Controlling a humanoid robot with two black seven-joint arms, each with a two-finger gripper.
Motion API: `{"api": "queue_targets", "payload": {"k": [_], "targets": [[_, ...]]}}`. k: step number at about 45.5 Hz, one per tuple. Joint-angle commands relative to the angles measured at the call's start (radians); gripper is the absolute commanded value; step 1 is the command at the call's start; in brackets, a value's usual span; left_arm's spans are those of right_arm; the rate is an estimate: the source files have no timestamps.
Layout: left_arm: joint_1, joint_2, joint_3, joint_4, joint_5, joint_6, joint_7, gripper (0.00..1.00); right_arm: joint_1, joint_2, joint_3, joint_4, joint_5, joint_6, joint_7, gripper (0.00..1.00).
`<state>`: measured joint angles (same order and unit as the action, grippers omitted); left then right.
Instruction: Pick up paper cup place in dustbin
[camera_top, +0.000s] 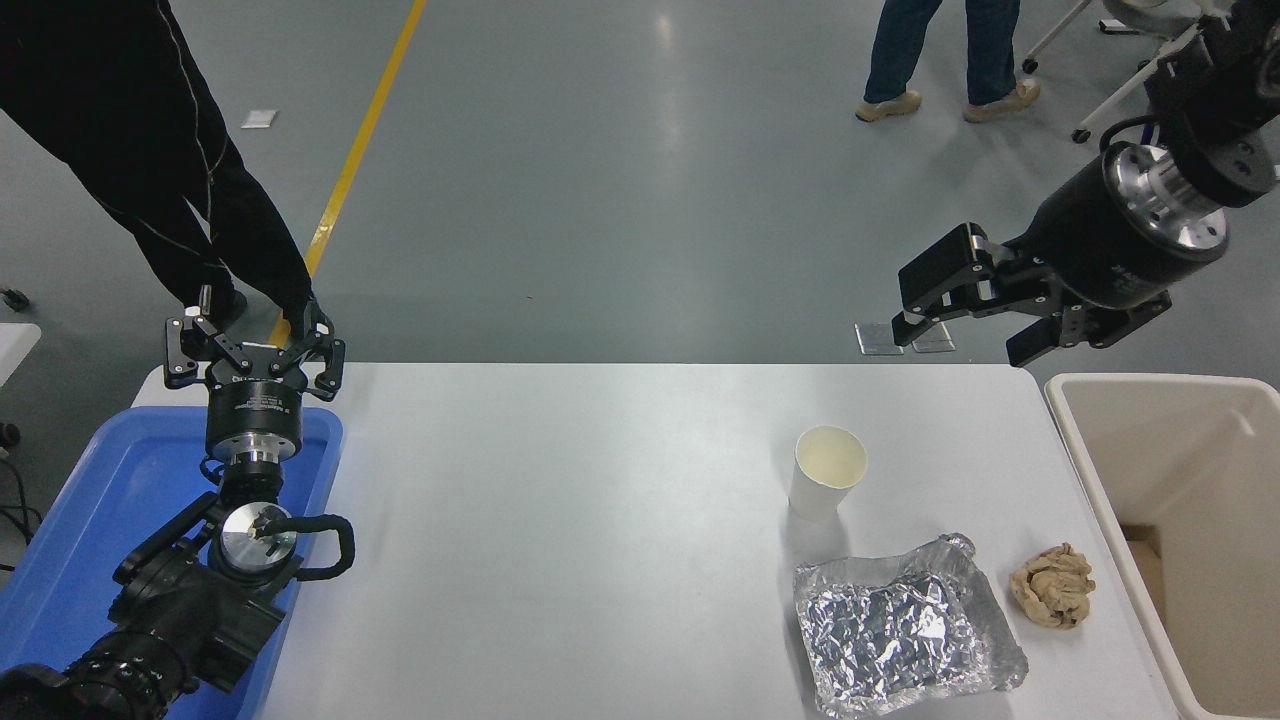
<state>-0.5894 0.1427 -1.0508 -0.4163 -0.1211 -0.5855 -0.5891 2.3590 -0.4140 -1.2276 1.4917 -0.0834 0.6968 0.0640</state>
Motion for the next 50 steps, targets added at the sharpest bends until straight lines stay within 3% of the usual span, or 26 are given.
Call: {"api": "queue_targets", "payload": {"k": [1,10,19,28,50], "targets": [[-0.001,0.0,0.0,-0.001,0.0,0.001,0.0,0.99,-0.145,0.061,0.007,-0.01,0.013,-0.198,-0.001,1.0],[-0.001,0.0,0.0,-0.001,0.0,0.0,0.0,0.99,-0.348,0.145,0.043,-0.057,0.085,-0.374,-0.001,1.0],[-0.001,0.0,0.0,-0.001,0.0,0.0,0.0,0.99,-0.578,0.228,0.059,-0.257,0.155,-0.49,-0.001,1.0],[-0.001,0.0,0.0,-0.001,0.0,0.001,0.0,0.99,-0.742,0.23,0.108,-0.41,0.194,-0.502,-0.001,1.0],[-0.001,0.0,0.0,-0.001,0.0,0.001,0.0,0.99,-0.888,0.244,0.134,-0.496,0.192,-0.537,-0.001,1.0]]}}
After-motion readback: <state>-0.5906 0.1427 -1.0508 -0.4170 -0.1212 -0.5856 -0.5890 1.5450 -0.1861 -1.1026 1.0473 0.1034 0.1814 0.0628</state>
